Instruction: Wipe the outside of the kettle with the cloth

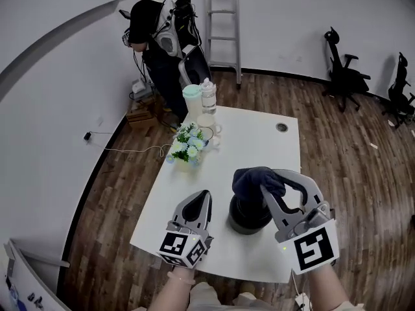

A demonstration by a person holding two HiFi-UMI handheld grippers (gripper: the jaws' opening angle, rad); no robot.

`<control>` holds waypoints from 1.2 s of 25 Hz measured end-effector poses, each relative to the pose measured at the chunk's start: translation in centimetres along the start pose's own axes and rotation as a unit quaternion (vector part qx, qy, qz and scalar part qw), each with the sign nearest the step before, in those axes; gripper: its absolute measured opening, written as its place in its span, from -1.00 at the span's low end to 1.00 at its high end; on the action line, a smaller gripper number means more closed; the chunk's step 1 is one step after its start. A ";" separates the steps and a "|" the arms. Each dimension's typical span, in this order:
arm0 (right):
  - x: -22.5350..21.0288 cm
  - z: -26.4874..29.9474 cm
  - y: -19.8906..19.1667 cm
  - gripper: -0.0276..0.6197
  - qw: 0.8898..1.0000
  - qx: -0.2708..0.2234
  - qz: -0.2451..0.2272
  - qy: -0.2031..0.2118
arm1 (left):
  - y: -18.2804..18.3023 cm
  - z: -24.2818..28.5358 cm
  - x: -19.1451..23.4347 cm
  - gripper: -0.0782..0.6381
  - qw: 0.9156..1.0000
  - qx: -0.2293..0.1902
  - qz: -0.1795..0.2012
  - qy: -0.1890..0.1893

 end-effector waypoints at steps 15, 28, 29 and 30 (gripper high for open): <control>16.8 9.9 -4.6 -0.74 0.919 0.389 0.021 -0.059 | 0.0 0.0 8.3 -0.76 0.989 0.042 -0.039 -0.135; 19.2 11.0 -4.1 -0.74 0.952 0.298 0.045 -0.057 | -1.2 -1.8 10.7 -0.76 0.989 0.060 -0.048 -0.124; 17.1 10.3 -1.4 -0.74 0.958 0.273 0.019 -0.081 | -0.9 -1.7 10.3 -0.76 0.989 0.055 -0.051 -0.127; 14.6 9.6 0.8 -0.74 0.961 0.256 -0.009 -0.105 | -0.5 -1.5 9.9 -0.76 0.989 0.049 -0.055 -0.131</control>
Point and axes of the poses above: the fingertips, and each gripper's own axes: z forward along the fingers, x to its left, y out of its top, the point moved 8 cm from there along -z, backward along the fingers, and after that the axes turned 9 degrees about y, right-handed, at the moved point
